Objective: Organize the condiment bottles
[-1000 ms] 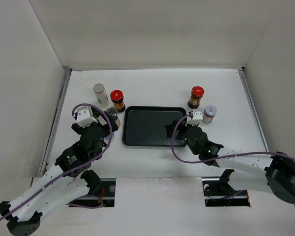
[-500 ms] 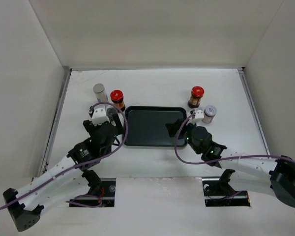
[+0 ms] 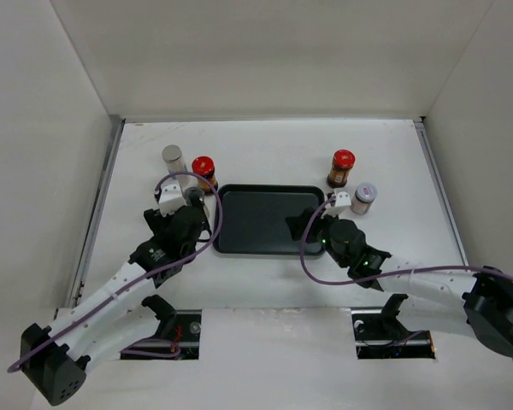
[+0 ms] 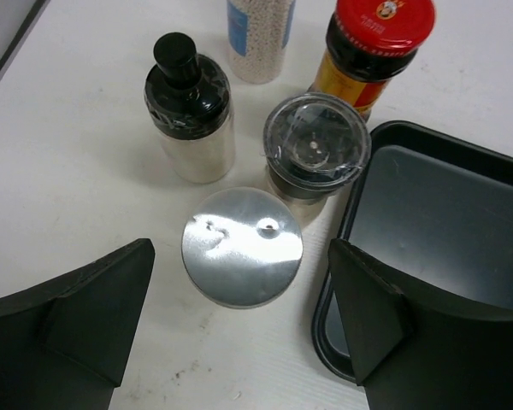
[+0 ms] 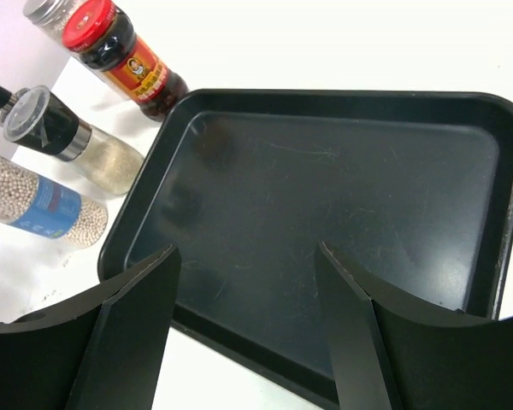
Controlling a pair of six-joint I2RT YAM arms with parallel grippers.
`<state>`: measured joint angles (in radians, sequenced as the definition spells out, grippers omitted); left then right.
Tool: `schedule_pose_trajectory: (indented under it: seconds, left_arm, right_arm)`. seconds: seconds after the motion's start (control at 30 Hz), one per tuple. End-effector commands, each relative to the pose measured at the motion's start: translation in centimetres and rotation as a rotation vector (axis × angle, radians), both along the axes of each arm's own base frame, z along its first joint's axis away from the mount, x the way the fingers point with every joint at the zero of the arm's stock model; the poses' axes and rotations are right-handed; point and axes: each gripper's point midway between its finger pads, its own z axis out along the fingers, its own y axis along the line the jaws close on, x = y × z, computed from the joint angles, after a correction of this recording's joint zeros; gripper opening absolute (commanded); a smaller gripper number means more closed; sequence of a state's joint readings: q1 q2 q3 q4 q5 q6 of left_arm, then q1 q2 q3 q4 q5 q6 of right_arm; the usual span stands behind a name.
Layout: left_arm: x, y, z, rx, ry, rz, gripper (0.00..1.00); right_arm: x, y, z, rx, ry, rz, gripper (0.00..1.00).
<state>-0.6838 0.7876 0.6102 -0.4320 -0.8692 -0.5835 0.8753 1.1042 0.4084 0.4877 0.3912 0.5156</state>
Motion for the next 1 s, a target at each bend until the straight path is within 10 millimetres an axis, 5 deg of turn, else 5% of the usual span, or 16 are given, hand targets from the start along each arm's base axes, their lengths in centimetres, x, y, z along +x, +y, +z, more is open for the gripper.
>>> schedule_pose_trajectory:
  seconds: [0.0, 0.13, 0.27, 0.5, 0.73, 0.97]
  left_arm:
    - [1.0, -0.3, -1.2, -0.037, 0.014, -0.001, 0.81]
    - [1.5, 0.5, -2.0, -0.058, 0.023, 0.016, 0.69]
    - [1.4, 0.8, -1.5, -0.068, 0.015, 0.009, 0.43]
    - [-0.9, -0.4, 5.4, -0.097, -0.071, -0.089, 0.32]
    - [-1.0, -6.6, 11.3, -0.15, -0.145, -0.286, 0.31]
    - [5.3, -12.3, 11.6, -0.115, -0.218, -0.34, 0.31]
  right_arm:
    - [0.3, 0.4, 1.1, 0.046, -0.033, 0.009, 0.71]
    - [0.3, 0.3, 1.2, 0.04, -0.04, 0.009, 0.71]
    - [0.4, 0.3, 1.1, 0.036, -0.034, 0.005, 0.71]
    - [0.5, 0.3, 1.1, 0.046, -0.037, 0.003, 0.71]
    - [0.6, -0.7, 1.6, 0.061, -0.048, -0.024, 0.7]
    - [0.8, -1.7, 1.8, 0.079, -0.052, -0.061, 0.7]
